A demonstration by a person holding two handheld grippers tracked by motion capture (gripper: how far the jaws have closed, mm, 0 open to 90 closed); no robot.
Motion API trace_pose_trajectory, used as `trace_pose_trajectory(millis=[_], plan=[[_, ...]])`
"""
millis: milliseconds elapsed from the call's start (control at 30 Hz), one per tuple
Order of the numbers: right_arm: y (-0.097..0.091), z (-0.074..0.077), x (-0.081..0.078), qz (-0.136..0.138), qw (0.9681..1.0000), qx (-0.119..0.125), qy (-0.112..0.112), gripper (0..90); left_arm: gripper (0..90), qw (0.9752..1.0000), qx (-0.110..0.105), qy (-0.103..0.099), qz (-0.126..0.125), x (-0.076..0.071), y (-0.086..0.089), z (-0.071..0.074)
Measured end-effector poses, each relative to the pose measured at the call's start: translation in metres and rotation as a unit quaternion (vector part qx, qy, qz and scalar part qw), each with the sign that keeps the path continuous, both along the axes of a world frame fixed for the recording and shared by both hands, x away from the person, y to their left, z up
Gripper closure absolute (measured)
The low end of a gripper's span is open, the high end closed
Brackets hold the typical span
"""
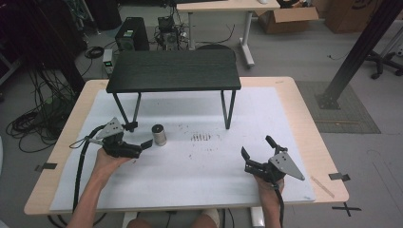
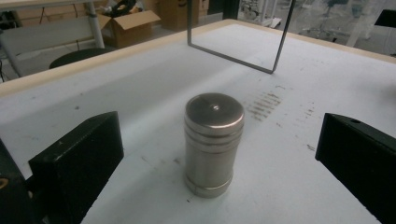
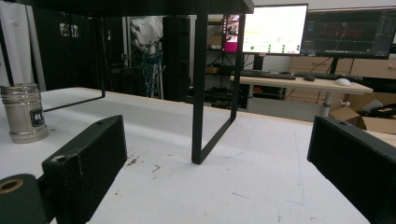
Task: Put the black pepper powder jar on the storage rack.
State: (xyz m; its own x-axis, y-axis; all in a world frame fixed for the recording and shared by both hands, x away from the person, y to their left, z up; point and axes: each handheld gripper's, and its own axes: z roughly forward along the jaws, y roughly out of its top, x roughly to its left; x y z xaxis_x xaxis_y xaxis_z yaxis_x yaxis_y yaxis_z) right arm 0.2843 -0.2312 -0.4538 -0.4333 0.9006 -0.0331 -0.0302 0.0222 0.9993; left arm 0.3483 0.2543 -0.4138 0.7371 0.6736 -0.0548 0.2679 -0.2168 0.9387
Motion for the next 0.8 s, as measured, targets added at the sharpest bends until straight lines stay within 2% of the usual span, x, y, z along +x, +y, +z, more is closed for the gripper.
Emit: trace_pose_trajectory(millis=[100, 133, 300, 400, 467, 567, 800], plan=[[0.0, 0.0, 0.0, 0.0, 1.0, 0.0, 0.0, 4.6, 1.3, 0.9999, 0.011, 0.004, -0.002, 0.003, -0.006, -0.002], [0.0, 0.0, 0.0, 0.0, 1.0, 0.0, 0.0, 4.6, 1.4, 0.9997, 0.023, 0.005, -0.006, 0.006, -0.011, -0.002], [0.0, 0.0, 0.0, 0.0, 1.0, 0.0, 0.0, 4.5, 2.3, 0.9993, 0.036, 0.008, -0.007, 0.011, -0.023, -0.002], [0.0, 0.0, 0.0, 0.0, 1.0, 0.0, 0.0, 4.6, 4.6, 0.9993, 0.032, 0.018, -0.002, 0.014, -0.027, -0.006], [0.0, 0.0, 0.0, 0.0, 1.0, 0.0, 0.001, 4.6, 7.1, 0.9986, 0.043, 0.032, 0.001, 0.017, -0.03, -0.011], [0.0, 0.0, 0.0, 0.0, 1.0, 0.0, 0.001, 4.5, 7.1, 0.998, 0.046, 0.042, 0.01, 0.019, -0.033, -0.015], [0.0, 0.0, 0.0, 0.0, 1.0, 0.0, 0.001, 4.6, 13.5, 0.9981, 0.042, 0.044, 0.012, 0.022, -0.035, -0.018]])
